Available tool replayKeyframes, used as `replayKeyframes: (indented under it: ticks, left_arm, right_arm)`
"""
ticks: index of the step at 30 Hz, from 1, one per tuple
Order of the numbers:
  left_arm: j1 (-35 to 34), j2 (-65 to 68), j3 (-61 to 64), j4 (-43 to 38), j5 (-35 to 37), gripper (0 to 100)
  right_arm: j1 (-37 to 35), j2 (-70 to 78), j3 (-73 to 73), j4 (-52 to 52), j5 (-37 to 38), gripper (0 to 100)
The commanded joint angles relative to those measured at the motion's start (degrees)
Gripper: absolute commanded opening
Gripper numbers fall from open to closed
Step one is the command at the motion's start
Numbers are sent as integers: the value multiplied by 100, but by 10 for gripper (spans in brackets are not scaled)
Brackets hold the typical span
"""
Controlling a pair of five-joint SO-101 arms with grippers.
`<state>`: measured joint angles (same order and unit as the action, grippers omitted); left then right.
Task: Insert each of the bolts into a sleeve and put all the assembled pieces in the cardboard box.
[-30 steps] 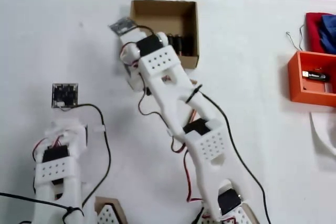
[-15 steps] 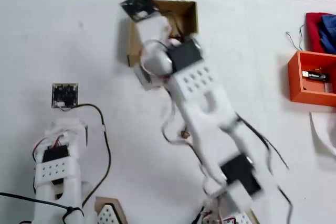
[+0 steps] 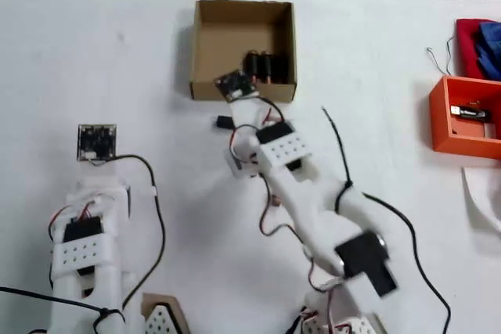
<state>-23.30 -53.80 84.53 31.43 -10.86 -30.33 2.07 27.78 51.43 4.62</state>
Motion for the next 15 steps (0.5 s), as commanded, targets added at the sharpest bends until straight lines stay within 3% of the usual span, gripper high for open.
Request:
replayKeyframes:
  ticks: [1, 8, 15]
  left_arm:
    - [53, -62, -40, -114, -35, 65]
    - [53, -62, -40, -114, -35, 65]
    - [53, -62, -40, -114, -35, 65]
  right_arm:
    - [-40, 470, -651, 127, -9, 24]
    - [-57, 1429, -1486, 593, -26, 28]
    - [-31, 1815, -2101, 1218, -18, 145]
